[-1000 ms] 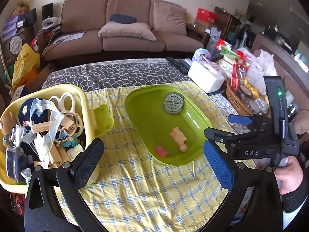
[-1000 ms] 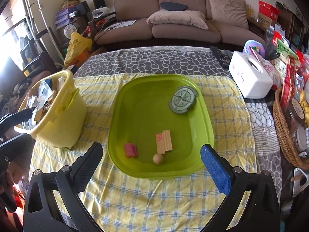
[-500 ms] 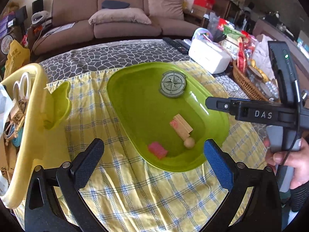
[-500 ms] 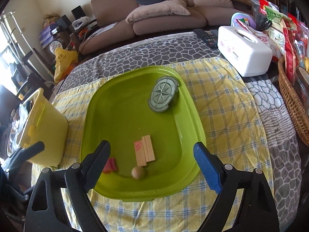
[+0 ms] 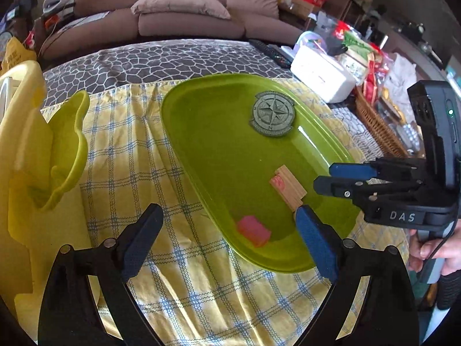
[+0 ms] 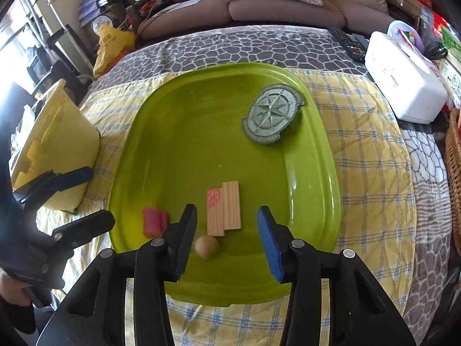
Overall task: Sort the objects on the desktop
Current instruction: 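Grasp the pink sponge roll with the left gripper while the right gripper grasps the wooden ball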
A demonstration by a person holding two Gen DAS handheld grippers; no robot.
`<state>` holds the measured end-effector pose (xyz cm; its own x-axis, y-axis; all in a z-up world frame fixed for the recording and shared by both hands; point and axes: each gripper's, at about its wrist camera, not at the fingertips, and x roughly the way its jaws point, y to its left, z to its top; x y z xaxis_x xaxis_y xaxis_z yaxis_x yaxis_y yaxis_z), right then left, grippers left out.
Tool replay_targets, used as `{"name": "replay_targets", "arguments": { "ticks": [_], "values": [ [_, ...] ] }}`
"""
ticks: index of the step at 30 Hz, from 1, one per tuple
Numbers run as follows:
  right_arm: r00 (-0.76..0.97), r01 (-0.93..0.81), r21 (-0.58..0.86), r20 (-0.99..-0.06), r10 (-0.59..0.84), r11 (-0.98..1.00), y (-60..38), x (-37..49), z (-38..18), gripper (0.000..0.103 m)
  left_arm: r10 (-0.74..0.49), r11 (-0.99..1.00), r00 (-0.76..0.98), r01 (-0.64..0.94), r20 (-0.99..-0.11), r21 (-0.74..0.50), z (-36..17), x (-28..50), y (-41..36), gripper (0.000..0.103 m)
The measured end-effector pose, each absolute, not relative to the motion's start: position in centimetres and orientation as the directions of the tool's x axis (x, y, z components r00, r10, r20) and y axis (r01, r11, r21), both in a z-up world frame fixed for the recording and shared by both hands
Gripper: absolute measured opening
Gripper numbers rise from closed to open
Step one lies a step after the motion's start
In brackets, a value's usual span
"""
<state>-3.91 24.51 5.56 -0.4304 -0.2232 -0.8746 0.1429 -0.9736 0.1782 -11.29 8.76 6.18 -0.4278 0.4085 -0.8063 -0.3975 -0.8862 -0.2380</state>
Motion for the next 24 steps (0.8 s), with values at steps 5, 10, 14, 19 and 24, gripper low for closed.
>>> {"name": "replay_targets", "arguments": {
  "ticks": [5,10,14,19,24],
  "values": [
    [-0.370,0.197,0.150,-0.904,-0.215,-0.969,22.5,-4.1,3.9,0.039,0.430,-0.872,-0.429,-0.424,-0.794,-0.243,6.8,-10.9,9.0,0.093],
    [-0.320,0.218,0.084,-0.935,-0.152,-0.972,21.3,-4.2,2.2,0.031,0.427,-0.876,-0.422,-0.412,-0.799,-0.251,6.7,-11.1,8.9,0.093],
    [-0.303,0.230,0.068,-0.943,-0.138,-0.971,21.1,-4.3,1.5,0.027,0.432,-0.877,-0.424,-0.403,-0.796,-0.261,6.7,-11.3,8.6,0.093],
    [-0.320,0.233,0.062,-0.937,-0.137,-0.971,21.1,-4.4,1.7,0.023,0.443,-0.869,-0.415,-0.414,-0.795,-0.269,6.6,-11.4,8.8,0.093],
    [-0.400,0.158,0.113,-0.901,-0.168,-0.981,23.5,-4.3,4.4,0.023,0.420,-0.851,-0.376,-0.480,-0.826,-0.214,6.3,-11.5,10.5,0.093]
  ]
}}
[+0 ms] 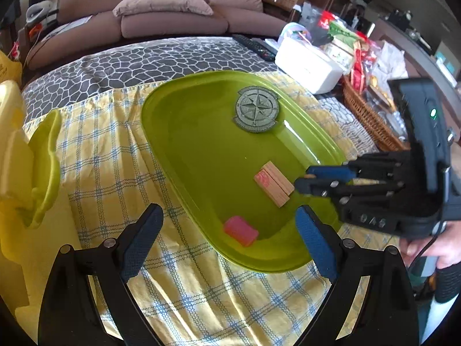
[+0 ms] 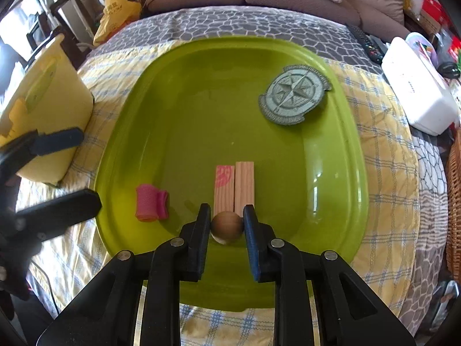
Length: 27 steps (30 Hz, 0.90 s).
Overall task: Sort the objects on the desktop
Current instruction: 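Grasp the pink sponge roll with the left gripper while the right gripper grasps the wooden ball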
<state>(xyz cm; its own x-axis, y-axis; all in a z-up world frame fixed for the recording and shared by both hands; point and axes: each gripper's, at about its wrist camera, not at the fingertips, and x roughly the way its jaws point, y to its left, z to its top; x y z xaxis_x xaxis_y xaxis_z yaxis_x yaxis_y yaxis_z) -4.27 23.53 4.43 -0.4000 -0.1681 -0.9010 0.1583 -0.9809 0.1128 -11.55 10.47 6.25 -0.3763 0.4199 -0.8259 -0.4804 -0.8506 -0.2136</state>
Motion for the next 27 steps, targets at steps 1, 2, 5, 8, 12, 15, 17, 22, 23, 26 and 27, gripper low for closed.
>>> {"name": "replay_targets", "arguments": {
  "ticks": [1,2,5,8,12,15,17,22,23,26,27],
  "values": [
    [-0.415,0.141,0.130,-0.892,-0.178,-0.981,24.2,-4.2,4.9,0.023,0.408,-0.844,-0.361,-0.498,-0.838,-0.197,6.1,-11.6,11.0,0.092],
    [-0.426,0.129,0.147,-0.885,-0.189,-0.981,24.8,-4.2,5.3,0.023,0.392,-0.837,-0.343,-0.518,-0.854,-0.176,5.9,-11.7,11.5,0.091],
    [-0.443,0.114,0.182,-0.871,-0.214,-0.977,25.6,-4.2,6.1,0.023,0.314,-0.801,-0.290,-0.592,-0.904,-0.088,5.4,-12.0,13.6,0.081],
    [-0.447,0.115,0.200,-0.864,-0.230,-0.973,25.7,-4.1,6.5,0.023,0.234,-0.746,-0.253,-0.665,-0.939,-0.007,5.2,-12.2,15.4,0.074],
    [-0.457,0.119,0.222,-0.853,-0.252,-0.968,25.9,-3.8,7.0,0.023,0.173,-0.682,-0.187,-0.731,-0.967,0.019,5.4,-12.7,17.2,0.062],
    [-0.465,0.112,0.240,-0.845,-0.265,-0.964,26.4,-3.7,7.2,0.023,0.136,-0.626,-0.136,-0.780,-0.981,0.021,5.6,-12.8,18.5,0.062],
    [-0.470,0.102,0.250,-0.841,-0.268,-0.963,26.9,-3.6,7.3,0.023,0.103,-0.580,-0.088,-0.815,-0.991,0.012,5.2,-12.7,19.3,0.062],
    [-0.474,0.078,0.263,-0.839,-0.268,-0.961,28.0,-3.4,7.3,0.023,-0.055,-0.480,-0.066,-0.873,-0.996,0.085,3.0,-12.3,20.7,0.053],
    [-0.474,0.075,0.264,-0.839,-0.267,-0.962,28.2,-3.4,7.2,0.023,-0.078,-0.469,-0.062,-0.879,-0.995,0.091,2.6,-12.3,20.8,0.052],
    [-0.476,0.069,0.269,-0.838,-0.269,-0.961,28.5,-3.5,7.2,0.023,-0.126,-0.442,-0.055,-0.891,-0.990,0.106,1.7,-12.4,21.3,0.050],
    [-0.476,0.067,0.269,-0.837,-0.268,-0.961,28.6,-3.5,7.2,0.023,-0.132,-0.435,-0.051,-0.894,-0.990,0.104,1.5,-12.4,21.4,0.050]
  ]
}}
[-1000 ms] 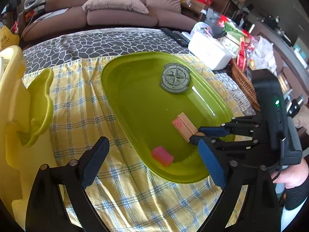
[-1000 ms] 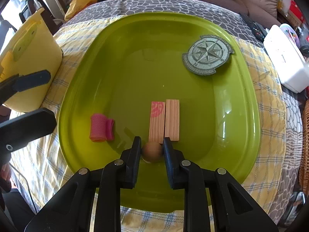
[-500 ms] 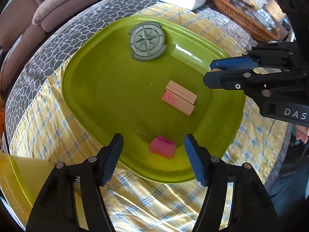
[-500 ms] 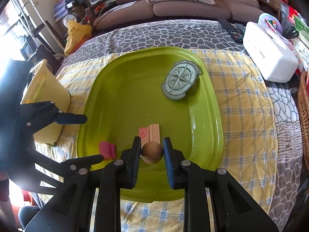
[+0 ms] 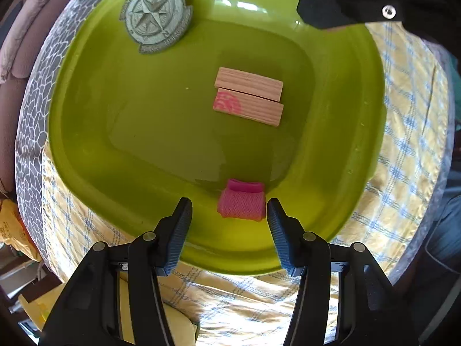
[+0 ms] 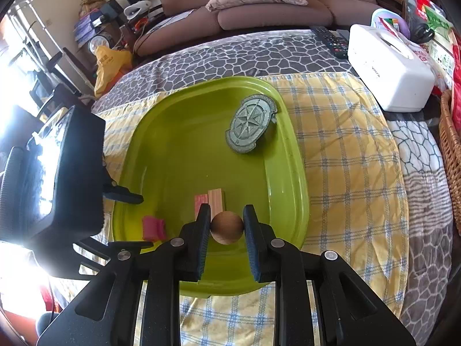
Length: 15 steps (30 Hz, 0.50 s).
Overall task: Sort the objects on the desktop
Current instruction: 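Grasp the pink sponge roll with the left gripper while the right gripper grasps the wooden ball, then carry the pink sponge with the left gripper while the right gripper carries the ball to the yellow bin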
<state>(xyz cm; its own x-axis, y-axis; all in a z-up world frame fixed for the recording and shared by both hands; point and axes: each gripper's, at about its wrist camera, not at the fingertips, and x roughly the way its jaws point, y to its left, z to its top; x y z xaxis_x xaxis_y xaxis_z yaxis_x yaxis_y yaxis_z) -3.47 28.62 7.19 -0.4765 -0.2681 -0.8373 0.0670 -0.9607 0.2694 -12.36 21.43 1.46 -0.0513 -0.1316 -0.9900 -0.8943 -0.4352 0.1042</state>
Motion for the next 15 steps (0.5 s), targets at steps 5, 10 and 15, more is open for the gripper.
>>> {"name": "replay_targets", "arguments": {
  "ticks": [5,10,15],
  "values": [
    [-0.479,0.062,0.271,-0.836,-0.267,-0.961,28.9,-3.4,7.2,0.023,-0.096,-0.463,-0.030,-0.883,-0.995,0.072,1.1,-12.5,21.5,0.035],
    [-0.481,0.061,0.269,-0.836,-0.264,-0.961,29.0,-3.4,7.1,0.023,-0.030,-0.523,-0.042,-0.851,-0.999,0.051,2.0,-12.9,20.5,0.032],
    [-0.500,0.069,0.292,-0.817,-0.286,-0.954,28.9,-3.3,7.9,0.023,0.088,-0.595,-0.118,-0.803,-0.989,0.043,5.7,-13.1,19.2,0.032]
  ]
}}
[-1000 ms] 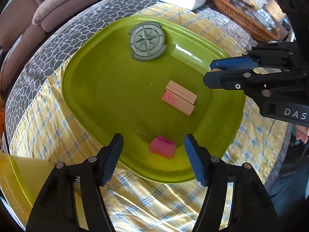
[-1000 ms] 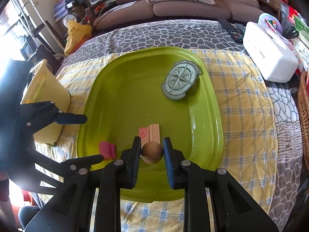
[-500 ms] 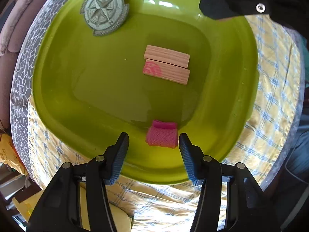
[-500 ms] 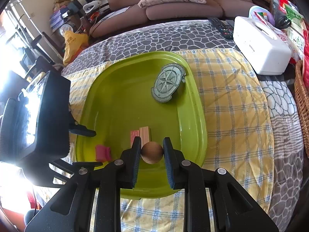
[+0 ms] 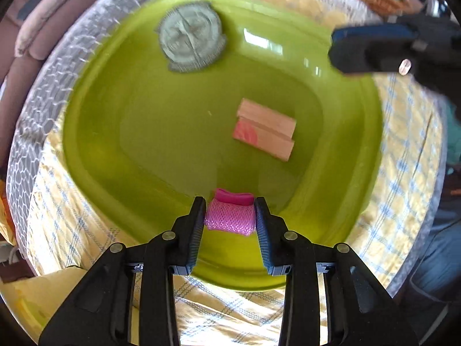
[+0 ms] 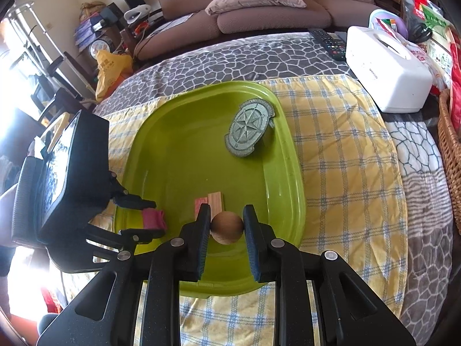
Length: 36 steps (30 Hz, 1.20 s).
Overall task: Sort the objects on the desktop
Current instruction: 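Carry the pink sponge with the left gripper while the right gripper carries the ball to the yellow bin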
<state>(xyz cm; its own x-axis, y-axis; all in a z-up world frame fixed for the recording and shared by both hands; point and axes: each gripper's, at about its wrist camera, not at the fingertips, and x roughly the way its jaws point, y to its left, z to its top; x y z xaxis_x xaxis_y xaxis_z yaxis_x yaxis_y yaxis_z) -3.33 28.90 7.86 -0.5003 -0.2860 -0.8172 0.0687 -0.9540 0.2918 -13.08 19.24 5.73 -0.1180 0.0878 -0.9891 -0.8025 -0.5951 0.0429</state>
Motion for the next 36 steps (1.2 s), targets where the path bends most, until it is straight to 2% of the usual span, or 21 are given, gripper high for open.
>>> {"name": "replay_targets", "arguments": {
  "ticks": [4,7,11,14,19,28,36],
  "values": [
    [-0.533,0.095,0.326,-0.781,-0.324,-0.941,28.1,-3.3,9.4,0.023,0.257,-0.667,-0.199,-0.744,-0.946,-0.024,10.4,-12.0,17.6,0.032],
    [-0.555,0.121,0.339,-0.756,-0.347,-0.933,27.0,-3.3,10.6,0.023,0.333,-0.701,-0.267,-0.711,-0.904,-0.048,12.7,-10.2,16.1,0.032],
    [-0.580,0.143,0.348,-0.729,-0.364,-0.926,26.0,-3.2,12.0,0.023,0.386,-0.758,-0.378,-0.650,-0.841,-0.055,14.4,-9.6,16.2,0.032],
    [-0.602,0.153,0.363,-0.703,-0.378,-0.919,25.7,-3.2,12.9,0.023,0.465,-0.780,-0.428,-0.613,-0.775,-0.129,16.1,-8.9,13.9,0.032],
    [-0.634,0.173,0.385,-0.660,-0.402,-0.906,24.6,-3.1,14.6,0.023,0.521,-0.811,-0.510,-0.546,-0.685,-0.210,17.9,-7.7,9.5,0.032],
    [-0.642,0.273,0.432,-0.584,-0.497,-0.860,19.2,-3.4,16.9,0.023,0.441,-0.886,-0.654,-0.426,-0.614,-0.183,21.1,-7.2,2.0,0.032],
    [-0.575,0.391,0.433,-0.574,-0.583,-0.812,10.7,-4.8,16.7,0.023,0.374,-0.927,-0.683,-0.275,-0.627,-0.254,19.2,-8.1,-7.0,0.032]
  ]
}}
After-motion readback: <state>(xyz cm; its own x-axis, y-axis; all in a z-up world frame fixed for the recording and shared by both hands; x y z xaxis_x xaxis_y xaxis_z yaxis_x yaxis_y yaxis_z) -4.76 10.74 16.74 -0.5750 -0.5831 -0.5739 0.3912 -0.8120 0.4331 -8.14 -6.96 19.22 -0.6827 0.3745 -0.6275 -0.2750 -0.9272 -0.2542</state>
